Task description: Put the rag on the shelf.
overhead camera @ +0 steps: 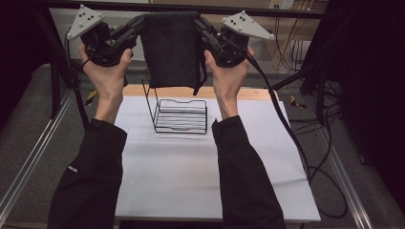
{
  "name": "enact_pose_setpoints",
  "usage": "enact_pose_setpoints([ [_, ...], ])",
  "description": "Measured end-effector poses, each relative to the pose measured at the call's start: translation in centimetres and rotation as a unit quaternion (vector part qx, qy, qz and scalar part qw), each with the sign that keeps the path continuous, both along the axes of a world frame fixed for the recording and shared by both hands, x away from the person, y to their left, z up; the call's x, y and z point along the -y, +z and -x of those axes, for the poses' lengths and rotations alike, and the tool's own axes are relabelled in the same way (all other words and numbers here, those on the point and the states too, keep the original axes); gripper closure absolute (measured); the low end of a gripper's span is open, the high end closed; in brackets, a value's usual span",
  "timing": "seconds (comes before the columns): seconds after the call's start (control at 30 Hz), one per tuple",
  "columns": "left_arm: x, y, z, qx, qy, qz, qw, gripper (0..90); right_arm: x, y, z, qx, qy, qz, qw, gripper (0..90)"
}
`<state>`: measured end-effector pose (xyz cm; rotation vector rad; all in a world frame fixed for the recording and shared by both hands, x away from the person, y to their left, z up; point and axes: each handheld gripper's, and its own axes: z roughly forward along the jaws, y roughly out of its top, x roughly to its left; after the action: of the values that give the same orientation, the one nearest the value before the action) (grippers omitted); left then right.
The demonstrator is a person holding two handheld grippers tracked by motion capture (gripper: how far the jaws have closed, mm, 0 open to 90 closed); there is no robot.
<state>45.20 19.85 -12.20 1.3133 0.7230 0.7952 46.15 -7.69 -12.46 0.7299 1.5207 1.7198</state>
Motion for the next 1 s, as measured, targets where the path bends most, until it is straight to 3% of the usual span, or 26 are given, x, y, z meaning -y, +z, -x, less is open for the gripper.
enact_pose_setpoints([
  [0.43,0.1,0.7,-1.8,0.001,0.005,0.009,1.0000,82.6,0.0,1.2,-2.0,-0.005,-0.003,-0.003,1.0000,81.7],
  [1.0,-0.2,0.6,-4.5,-0.007,0.020,-0.018,0.9996,82.6,-0.5,0.9,-4.7,-0.012,-0.004,-0.001,0.9999,81.6],
])
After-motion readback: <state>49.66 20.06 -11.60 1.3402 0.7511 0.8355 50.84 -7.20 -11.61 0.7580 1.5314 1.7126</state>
